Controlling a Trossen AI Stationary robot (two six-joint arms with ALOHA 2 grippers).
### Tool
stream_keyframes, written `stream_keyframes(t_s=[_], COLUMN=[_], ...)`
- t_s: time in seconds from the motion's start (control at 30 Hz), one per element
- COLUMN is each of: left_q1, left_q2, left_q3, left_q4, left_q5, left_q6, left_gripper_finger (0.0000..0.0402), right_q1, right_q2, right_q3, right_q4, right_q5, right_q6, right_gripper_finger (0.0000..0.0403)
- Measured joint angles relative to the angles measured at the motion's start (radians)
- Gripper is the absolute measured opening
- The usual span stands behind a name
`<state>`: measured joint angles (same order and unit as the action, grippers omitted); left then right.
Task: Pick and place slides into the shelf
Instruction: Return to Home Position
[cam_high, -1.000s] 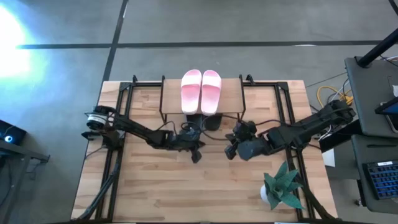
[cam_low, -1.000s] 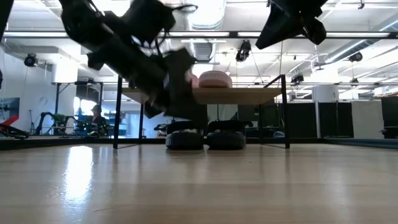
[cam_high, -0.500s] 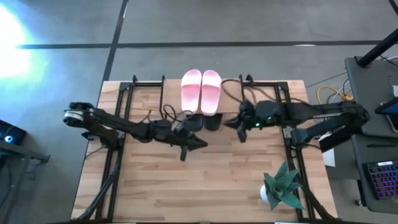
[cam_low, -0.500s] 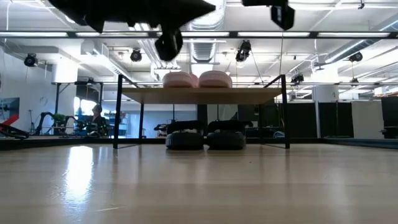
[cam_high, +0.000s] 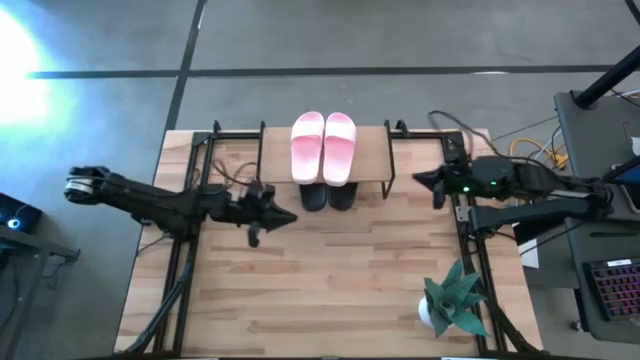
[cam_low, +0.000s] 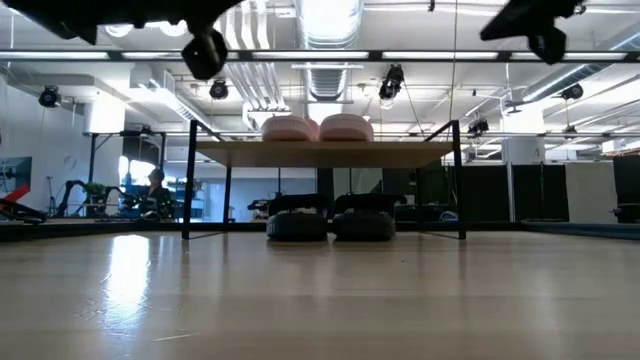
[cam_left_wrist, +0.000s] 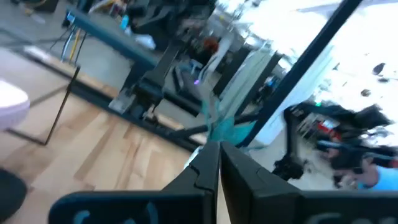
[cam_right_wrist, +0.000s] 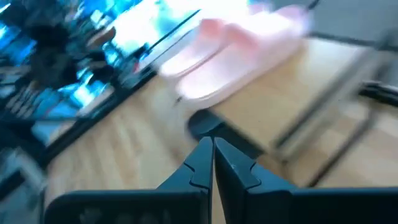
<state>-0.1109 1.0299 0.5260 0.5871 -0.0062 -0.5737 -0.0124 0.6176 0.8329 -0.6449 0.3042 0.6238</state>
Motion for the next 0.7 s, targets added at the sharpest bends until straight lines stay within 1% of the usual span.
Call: stream_keyframes(t_s=[0.03,0.1,0.27,0.33,0.47,0.53,0.6,0.7], left_q1=[0.0,-0.003,-0.009,-0.009,-0.009,-0.009,-0.009,-0.009], left_q2=[-0.03,-0.089,-0.187,-0.21,-0.232,-0.242,-0.256,-0.283], left_q3=[-0.015,-0.042,-0.058,-0.058,-0.064,-0.079,-0.109,-0.161], left_q4=[0.006,0.003,0.012,0.012,0.006,0.008,0.007,0.017], left_q5=[0.0,0.0,0.0,-0.001,0.0,0.001,0.001,-0.002], left_q6=[0.001,0.0,-0.02,-0.003,0.056,0.076,0.08,0.052], left_gripper_finger=[0.0,0.0,0.0,0.0,0.0,0.0,0.0,0.0], right_q1=[0.0,0.0,0.001,0.001,0.001,0.001,0.001,0.001], right_q2=[-0.033,-0.101,-0.237,-0.27,-0.323,-0.352,-0.387,-0.446], right_q3=[-0.012,-0.027,-0.035,-0.035,-0.039,-0.046,-0.06,-0.092], right_q4=[-0.014,-0.026,-0.023,-0.017,-0.022,-0.03,-0.03,-0.029], right_q5=[0.03,0.047,0.035,0.036,-0.024,-0.025,-0.053,-0.083], right_q6=[0.016,0.03,0.06,0.017,-0.097,-0.099,-0.098,-0.092], right_gripper_finger=[0.0009,0.0009,0.0009,0.0009,0.0009,0.0009,0.0009,0.0009])
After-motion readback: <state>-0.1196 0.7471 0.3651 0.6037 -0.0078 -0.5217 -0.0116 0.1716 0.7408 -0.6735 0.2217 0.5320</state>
